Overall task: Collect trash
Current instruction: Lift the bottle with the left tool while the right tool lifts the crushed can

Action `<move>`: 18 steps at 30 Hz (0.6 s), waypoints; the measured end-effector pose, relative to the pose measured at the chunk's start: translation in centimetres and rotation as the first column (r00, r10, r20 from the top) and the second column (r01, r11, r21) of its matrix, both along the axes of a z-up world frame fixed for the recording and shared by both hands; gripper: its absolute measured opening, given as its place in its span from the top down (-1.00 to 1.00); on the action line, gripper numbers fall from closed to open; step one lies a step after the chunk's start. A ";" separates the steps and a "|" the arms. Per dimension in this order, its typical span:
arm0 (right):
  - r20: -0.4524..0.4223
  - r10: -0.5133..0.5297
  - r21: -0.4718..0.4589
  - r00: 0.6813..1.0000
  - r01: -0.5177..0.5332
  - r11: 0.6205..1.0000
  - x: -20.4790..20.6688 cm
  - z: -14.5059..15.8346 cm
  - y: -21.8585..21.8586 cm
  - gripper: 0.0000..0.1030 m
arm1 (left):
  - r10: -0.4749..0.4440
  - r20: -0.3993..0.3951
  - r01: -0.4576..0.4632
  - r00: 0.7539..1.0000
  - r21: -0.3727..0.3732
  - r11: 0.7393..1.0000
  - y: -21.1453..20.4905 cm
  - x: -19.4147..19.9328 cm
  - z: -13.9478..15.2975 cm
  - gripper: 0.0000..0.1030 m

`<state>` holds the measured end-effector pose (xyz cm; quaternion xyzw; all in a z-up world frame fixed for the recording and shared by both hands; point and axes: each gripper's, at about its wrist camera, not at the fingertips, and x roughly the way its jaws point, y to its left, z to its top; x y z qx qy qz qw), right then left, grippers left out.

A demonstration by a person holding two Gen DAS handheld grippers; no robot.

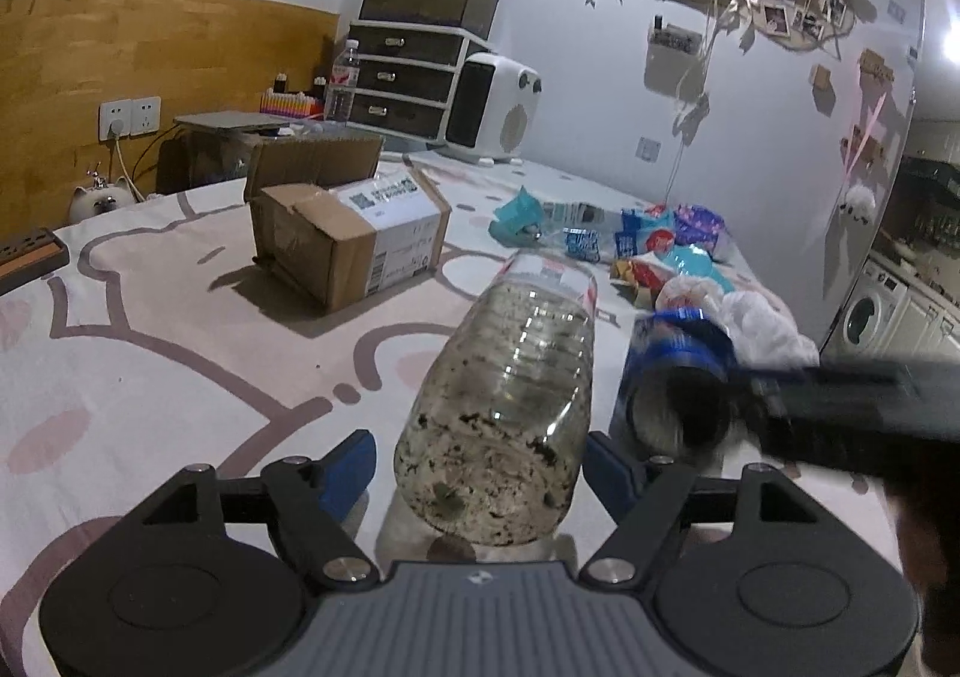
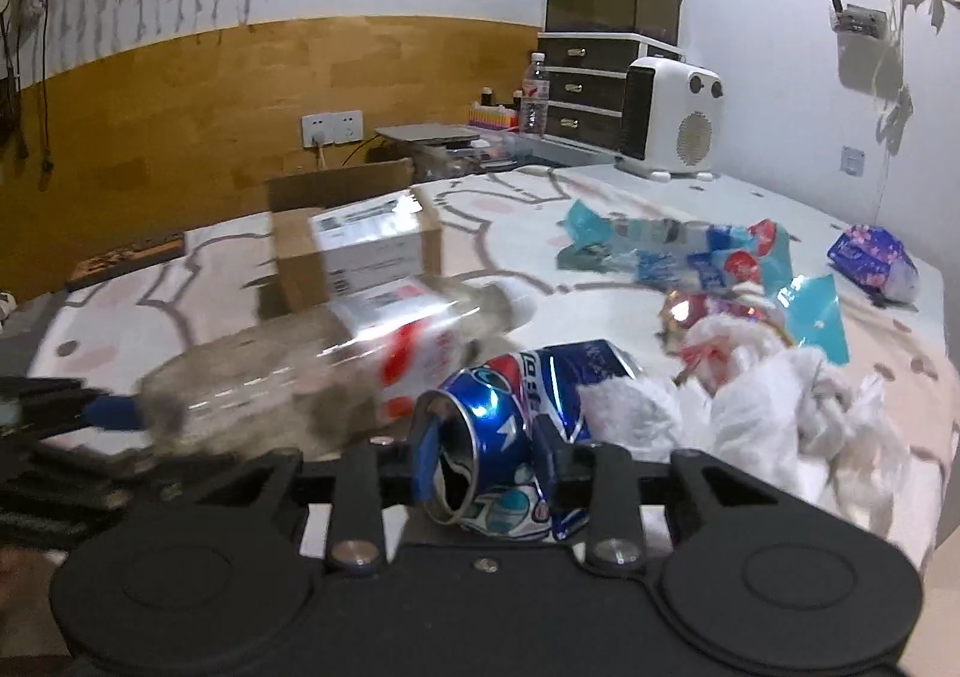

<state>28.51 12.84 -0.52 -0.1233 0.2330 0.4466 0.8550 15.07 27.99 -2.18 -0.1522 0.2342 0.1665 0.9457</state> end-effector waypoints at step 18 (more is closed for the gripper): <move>-0.136 -0.025 0.104 0.990 0.039 0.994 -11.1 1.9 -3.5 0.41 | 0.023 -0.001 -0.023 1.000 -0.014 1.000 0.0 -2.9 0.9 -0.29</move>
